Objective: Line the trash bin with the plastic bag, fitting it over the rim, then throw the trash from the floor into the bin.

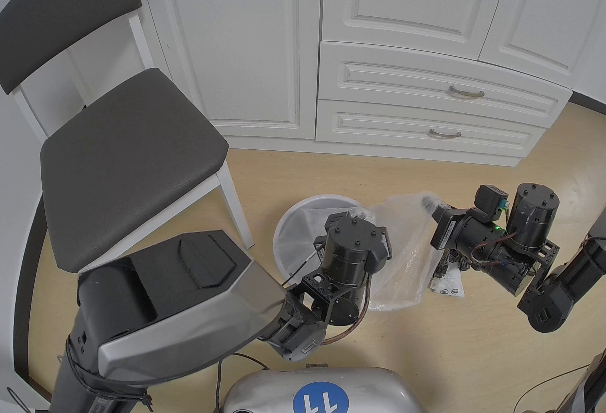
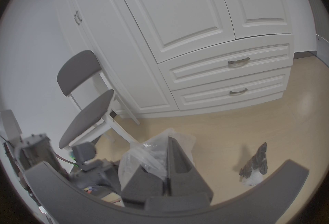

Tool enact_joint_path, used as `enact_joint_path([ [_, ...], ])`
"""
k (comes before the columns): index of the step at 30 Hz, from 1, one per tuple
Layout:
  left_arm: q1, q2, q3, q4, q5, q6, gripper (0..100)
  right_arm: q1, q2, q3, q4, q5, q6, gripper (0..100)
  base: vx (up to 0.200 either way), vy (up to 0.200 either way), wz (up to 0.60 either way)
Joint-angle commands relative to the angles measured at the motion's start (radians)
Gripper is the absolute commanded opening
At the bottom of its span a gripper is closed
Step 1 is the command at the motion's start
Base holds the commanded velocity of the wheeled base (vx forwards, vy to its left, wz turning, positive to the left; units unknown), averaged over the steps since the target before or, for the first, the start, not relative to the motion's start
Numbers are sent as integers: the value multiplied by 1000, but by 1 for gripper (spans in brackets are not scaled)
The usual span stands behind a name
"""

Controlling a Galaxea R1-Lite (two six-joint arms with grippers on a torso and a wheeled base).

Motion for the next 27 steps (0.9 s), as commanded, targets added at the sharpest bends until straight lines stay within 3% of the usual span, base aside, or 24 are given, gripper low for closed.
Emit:
enact_joint_path([
  [1, 38, 67, -52, 5, 1, -18, 0, 17, 44, -5, -49, -1, 17, 0, 0, 0, 0],
  [9, 58, 94, -126, 52, -4, -142, 0, 45, 122, -5, -200, -9, 28, 0, 0, 0, 0],
  [14, 44, 120, -146, 104, -6, -202, 0, 48, 118, -3, -201, -11, 28, 0, 0, 0, 0],
  [27, -5, 156, -167, 110, -6, -245, 0, -15, 3, -2, -183, 2, 23, 0, 0, 0, 0],
])
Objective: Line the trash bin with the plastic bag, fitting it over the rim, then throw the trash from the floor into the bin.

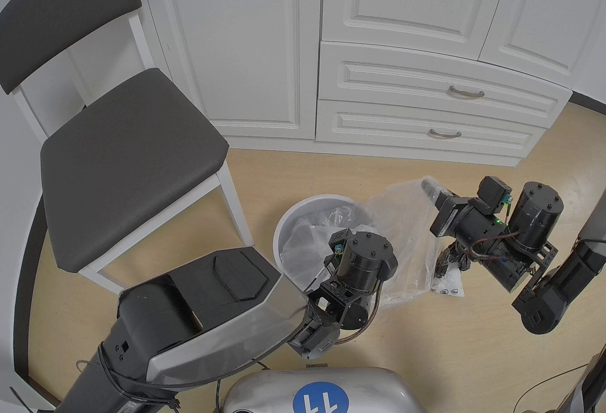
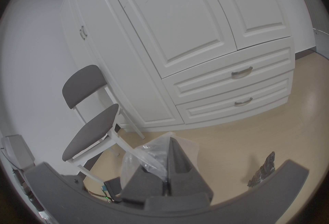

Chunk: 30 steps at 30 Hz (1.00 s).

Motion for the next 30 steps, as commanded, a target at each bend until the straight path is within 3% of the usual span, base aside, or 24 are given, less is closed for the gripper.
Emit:
enact_joint_path([
  [1, -8, 24, -20, -2, 1, -7, 0, -18, -47, 0, 2, 1, -2, 0, 0, 0, 0],
  [9, -2, 36, -38, 2, 1, -15, 0, -18, -74, 3, 25, 1, -2, 0, 0, 0, 0],
  [17, 78, 67, -123, 46, 1, -17, 0, 51, -4, -2, 2, -3, 7, 0, 0, 0, 0],
  [30, 191, 89, -255, 130, 5, -58, 0, 127, 150, -91, -43, -53, 179, 0, 0, 0, 0],
])
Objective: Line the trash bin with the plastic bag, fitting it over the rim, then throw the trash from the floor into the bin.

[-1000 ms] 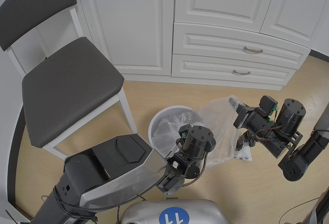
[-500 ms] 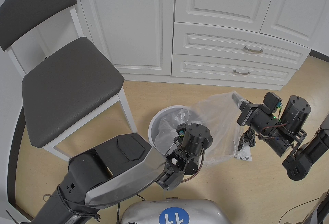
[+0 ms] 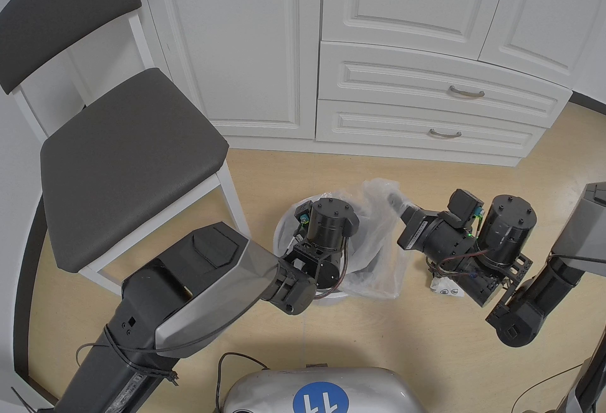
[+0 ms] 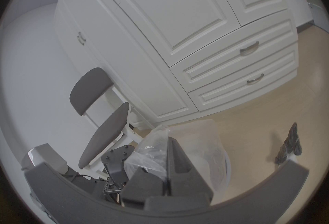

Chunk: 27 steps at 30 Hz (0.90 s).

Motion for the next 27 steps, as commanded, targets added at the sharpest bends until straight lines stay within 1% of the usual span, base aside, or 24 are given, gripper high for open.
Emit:
enact_joint_path([
  [1, 30, -9, -22, 5, 2, -8, 0, 7, 71, -60, -19, -32, 42, 0, 0, 0, 0],
  [4, 19, -11, -16, 5, 2, -11, 0, 1, 84, -73, -19, -35, 60, 0, 0, 0, 0],
  [6, -14, -6, -11, 5, 7, -18, 0, -6, 97, -74, -19, -33, 65, 0, 0, 0, 0],
  [11, -19, -29, 9, 5, 7, -18, 0, -4, 139, -83, -19, -33, 85, 0, 0, 0, 0],
  [12, -11, -51, 23, 7, 7, -18, 0, -3, 165, -103, -19, -35, 105, 0, 0, 0, 0],
  [14, -8, -63, 40, 7, 7, -14, 0, -3, 180, -113, -19, -36, 117, 0, 0, 0, 0],
  [15, -8, -95, 78, 8, 7, -2, 0, -3, 196, -128, -19, -38, 133, 0, 0, 0, 0],
  [17, -8, -114, 101, 7, 2, 2, 0, -3, 200, -133, -19, -38, 140, 0, 0, 0, 0],
  [18, -11, -155, 144, 2, -4, 3, 0, -3, 200, -139, -19, -38, 149, 0, 0, 0, 0],
  [19, -13, -167, 158, -7, -13, 3, 0, -3, 200, -139, -19, -38, 156, 0, 0, 0, 0],
  [21, -14, -184, 176, -7, -29, -2, 0, -3, 197, -139, -19, -38, 159, 0, 0, 0, 0],
  [24, -14, -187, 190, -5, -32, -5, 0, -3, 185, -139, -19, -41, 156, 0, 0, 0, 0],
  [27, -11, -178, 196, 4, -39, -5, 0, -9, 136, -123, -19, -41, 139, 0, 0, 0, 0],
])
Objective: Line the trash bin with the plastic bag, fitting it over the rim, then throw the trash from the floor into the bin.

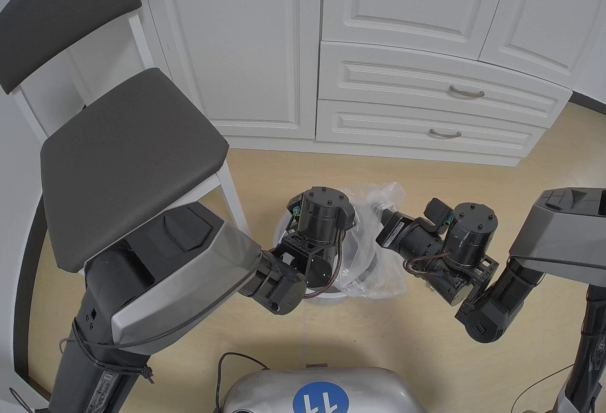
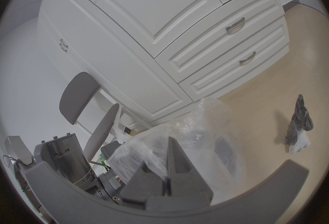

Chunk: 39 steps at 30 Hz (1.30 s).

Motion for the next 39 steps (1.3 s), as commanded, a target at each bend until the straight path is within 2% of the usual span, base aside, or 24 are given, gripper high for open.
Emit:
enact_joint_path([
  [1, 2, -8, 16, 2, -19, -4, 0, -16, -70, 31, -18, 9, -28, 0, 0, 0, 0],
  [4, -3, 53, -4, 2, -36, -12, 0, -42, -136, 68, -18, 27, -66, 0, 0, 0, 0],
  [8, -4, 104, -44, 7, -33, -12, 0, -67, -199, 74, -16, 40, -72, 0, 0, 0, 0],
  [11, -16, 110, -57, 48, -36, -10, 0, -94, -297, 70, 85, 63, -72, 0, 0, 0, 0],
  [15, -44, 109, -63, 87, -36, -10, 0, -119, -367, 76, 140, 99, -72, 0, 0, 0, 0],
  [20, -42, 112, -70, 93, -34, -9, 0, -110, -360, 89, 149, 113, -71, 0, 0, 0, 0],
  [25, 5, 61, -38, 99, -34, 6, 0, -47, -280, 89, 134, 104, -65, 0, 0, 0, 0],
  [29, 28, -37, 74, 111, -53, 10, 0, 4, -234, 82, 105, 93, -59, 0, 0, 0, 0],
  [31, 51, -125, 192, 100, -80, 13, 0, 38, -203, 76, 54, 69, -57, 0, 0, 0, 0],
  [32, 51, -125, 192, 100, -80, 13, 0, 38, -203, 76, 54, 69, -57, 0, 0, 0, 0],
  [33, 79, -189, 266, 99, -110, 25, 0, 68, -182, 60, 30, 64, -59, 0, 0, 0, 0],
  [38, 140, -316, 381, 90, -169, 56, 0, 128, -142, -15, 42, 66, -40, 0, 0, 0, 0],
  [39, 158, -385, 456, 88, -208, 88, 0, 154, -111, -55, 44, 64, -22, 0, 0, 0, 0],
])
